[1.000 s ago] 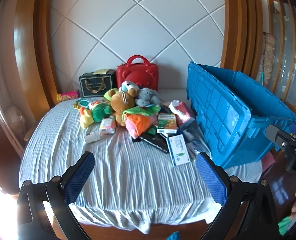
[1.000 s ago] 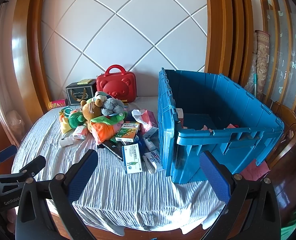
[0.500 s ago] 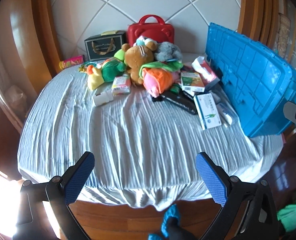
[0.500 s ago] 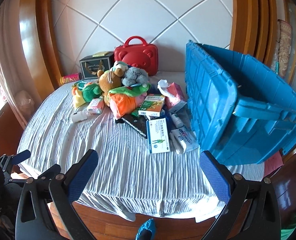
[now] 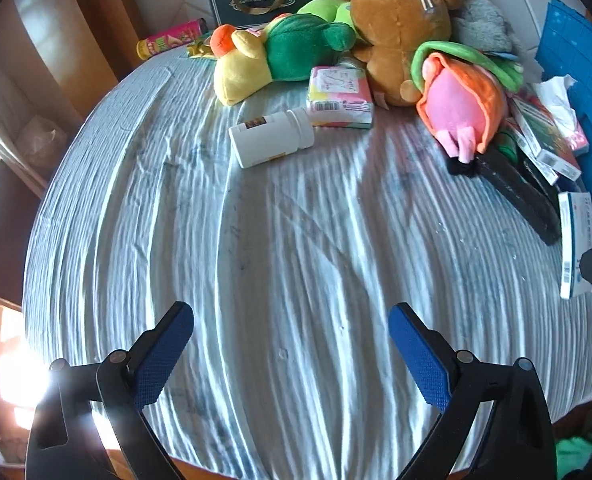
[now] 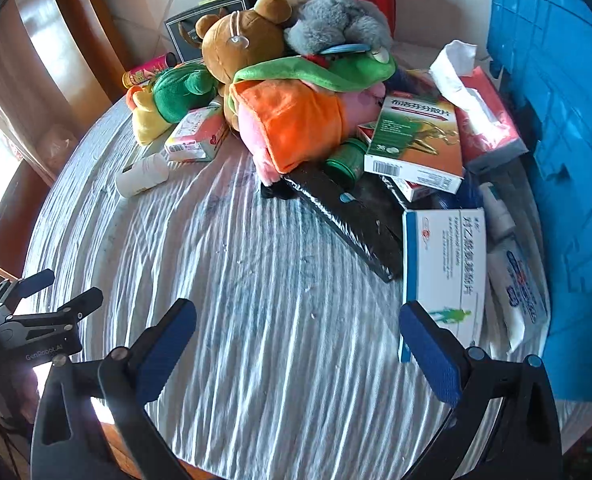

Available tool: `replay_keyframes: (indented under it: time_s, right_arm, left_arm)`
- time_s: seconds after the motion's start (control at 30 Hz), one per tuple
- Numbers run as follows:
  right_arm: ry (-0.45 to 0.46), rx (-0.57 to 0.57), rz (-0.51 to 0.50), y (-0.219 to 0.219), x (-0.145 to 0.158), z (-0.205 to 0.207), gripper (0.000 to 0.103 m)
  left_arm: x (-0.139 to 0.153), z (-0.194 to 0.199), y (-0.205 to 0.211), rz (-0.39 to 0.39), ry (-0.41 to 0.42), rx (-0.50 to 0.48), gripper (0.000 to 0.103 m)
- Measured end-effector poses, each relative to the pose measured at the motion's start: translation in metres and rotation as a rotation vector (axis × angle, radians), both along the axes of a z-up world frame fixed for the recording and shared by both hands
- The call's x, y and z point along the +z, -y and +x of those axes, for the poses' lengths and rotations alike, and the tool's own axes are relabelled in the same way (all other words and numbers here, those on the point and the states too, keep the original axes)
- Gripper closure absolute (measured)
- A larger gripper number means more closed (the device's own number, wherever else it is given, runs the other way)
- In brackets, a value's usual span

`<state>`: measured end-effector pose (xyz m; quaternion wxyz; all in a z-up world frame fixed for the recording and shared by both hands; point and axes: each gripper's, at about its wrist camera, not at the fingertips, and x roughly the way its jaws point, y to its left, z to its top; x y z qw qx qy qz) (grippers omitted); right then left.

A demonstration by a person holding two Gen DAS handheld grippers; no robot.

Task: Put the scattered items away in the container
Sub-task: 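Grasp the white pill bottle with the left tool while the right tool grasps the black cylinder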

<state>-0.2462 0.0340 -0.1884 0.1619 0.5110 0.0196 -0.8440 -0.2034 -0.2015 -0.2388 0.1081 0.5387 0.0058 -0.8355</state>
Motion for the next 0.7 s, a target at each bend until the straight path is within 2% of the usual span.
replay_keyframes:
  time_s: [0.2,0.27,0.4,0.5,0.57,0.63,0.67,0.7]
  right_arm:
    - [0.043,0.014,0.045,0.021,-0.02,-0.056,0.0]
    - [0.047,-0.003,0.065,0.026,-0.026,-0.068,0.0]
    - [0.057,-0.064,0.123,0.029,-0.037,-0.09,0.014]
    - [0.108,-0.092,0.162,0.028,-0.051,-0.102,0.021]
    - [0.128,-0.102,0.205,0.03,-0.061,-0.106,0.025]
    - [0.143,-0.13,0.241,0.028,-0.069,-0.109,0.027]
    - [0.153,-0.147,0.245,0.027,-0.071,-0.111,0.029]
    - [0.164,-0.162,0.249,0.025,-0.073,-0.112,0.033]
  left_arm:
    - [-0.01,-0.068,0.034,-0.041,0.015,-0.026,0.003]
    - [-0.015,-0.092,0.04,-0.063,0.019,-0.064,0.003]
    - [-0.028,-0.133,0.044,-0.077,0.041,-0.172,0.004]
    - [-0.043,-0.155,0.041,-0.066,0.079,-0.249,0.005]
    - [-0.057,-0.163,0.037,-0.061,0.118,-0.282,0.009]
    - [-0.067,-0.166,0.037,-0.047,0.142,-0.285,0.02]
    - [-0.066,-0.167,0.04,-0.011,0.148,-0.269,0.024]
    - [-0.066,-0.168,0.043,0.025,0.153,-0.252,0.033]
